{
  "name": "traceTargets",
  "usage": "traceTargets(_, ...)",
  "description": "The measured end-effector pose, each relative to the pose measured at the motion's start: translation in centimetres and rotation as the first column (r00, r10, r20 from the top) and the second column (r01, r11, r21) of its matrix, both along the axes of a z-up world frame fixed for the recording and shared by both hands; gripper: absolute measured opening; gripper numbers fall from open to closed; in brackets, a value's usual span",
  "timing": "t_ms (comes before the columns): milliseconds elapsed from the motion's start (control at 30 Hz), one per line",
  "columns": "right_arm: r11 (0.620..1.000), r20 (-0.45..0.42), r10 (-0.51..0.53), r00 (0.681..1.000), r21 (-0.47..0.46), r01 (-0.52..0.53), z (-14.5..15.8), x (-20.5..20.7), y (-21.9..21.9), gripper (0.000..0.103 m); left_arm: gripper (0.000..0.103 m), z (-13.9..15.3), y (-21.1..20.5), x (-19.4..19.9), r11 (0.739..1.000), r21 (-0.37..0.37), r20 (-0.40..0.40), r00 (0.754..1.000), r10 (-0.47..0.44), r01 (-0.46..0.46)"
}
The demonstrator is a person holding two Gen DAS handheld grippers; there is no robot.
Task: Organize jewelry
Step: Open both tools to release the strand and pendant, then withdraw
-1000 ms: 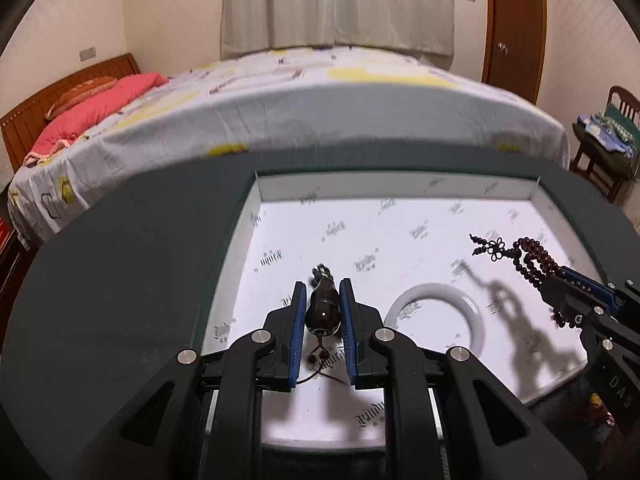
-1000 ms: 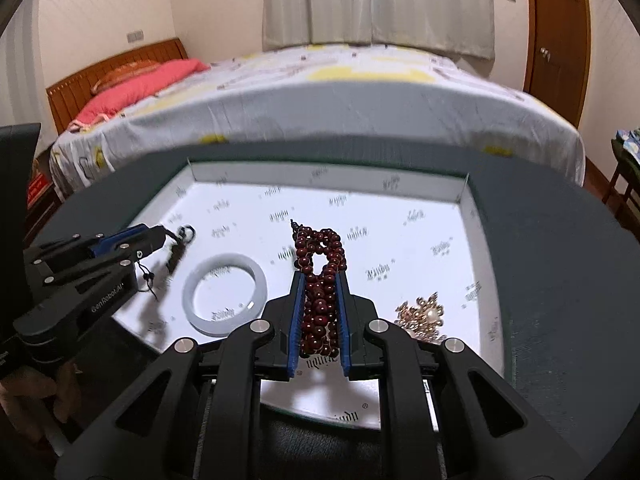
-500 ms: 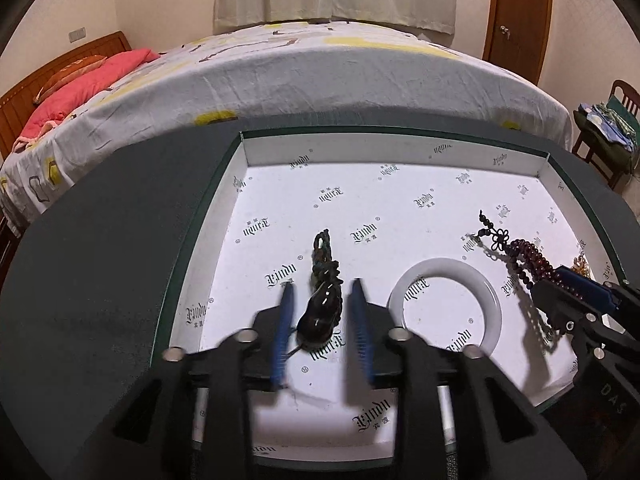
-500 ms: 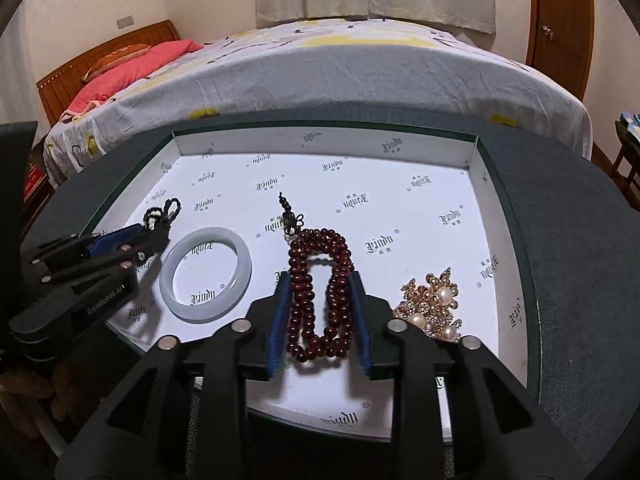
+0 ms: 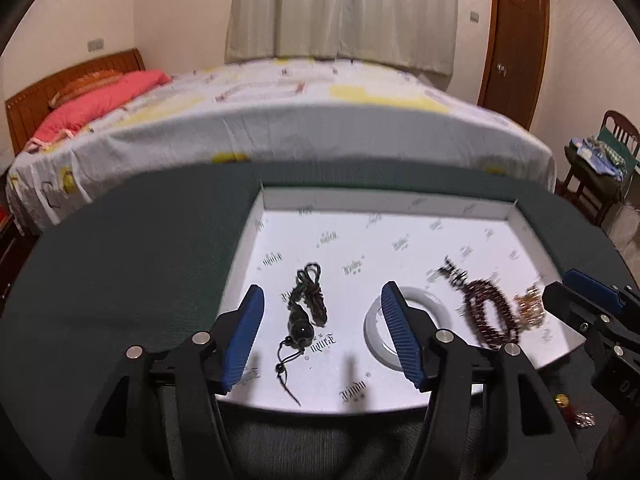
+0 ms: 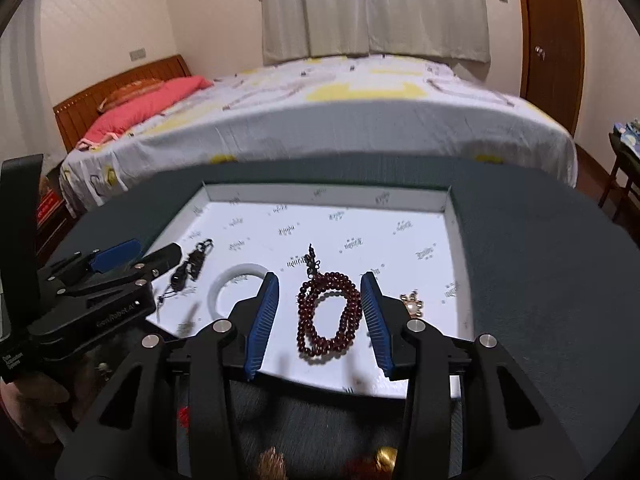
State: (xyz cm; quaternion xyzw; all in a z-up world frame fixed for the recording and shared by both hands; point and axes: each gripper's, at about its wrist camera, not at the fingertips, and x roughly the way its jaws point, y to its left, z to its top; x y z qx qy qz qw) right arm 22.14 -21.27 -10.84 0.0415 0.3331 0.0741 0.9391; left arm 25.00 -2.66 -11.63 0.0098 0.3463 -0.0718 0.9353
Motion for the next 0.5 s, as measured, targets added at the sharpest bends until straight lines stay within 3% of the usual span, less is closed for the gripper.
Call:
traceTargets(167,1.000,0.053,-0.006,0.999,0.004,0.005,1.3,-3.2,-0.7,0.042,0.060,2.0,0.4,-3.7,1.000,-0.007,0.084,0.996,0.025,-0.024)
traceTargets(500,1.000,0.048,-0.007,0.999,0.011,0.006,0.2,-8.6,-1.3,0.042,0.060,1.9,1.6,-9.2,0.997,-0.015,0.108,0.991,0.082,-0.081)
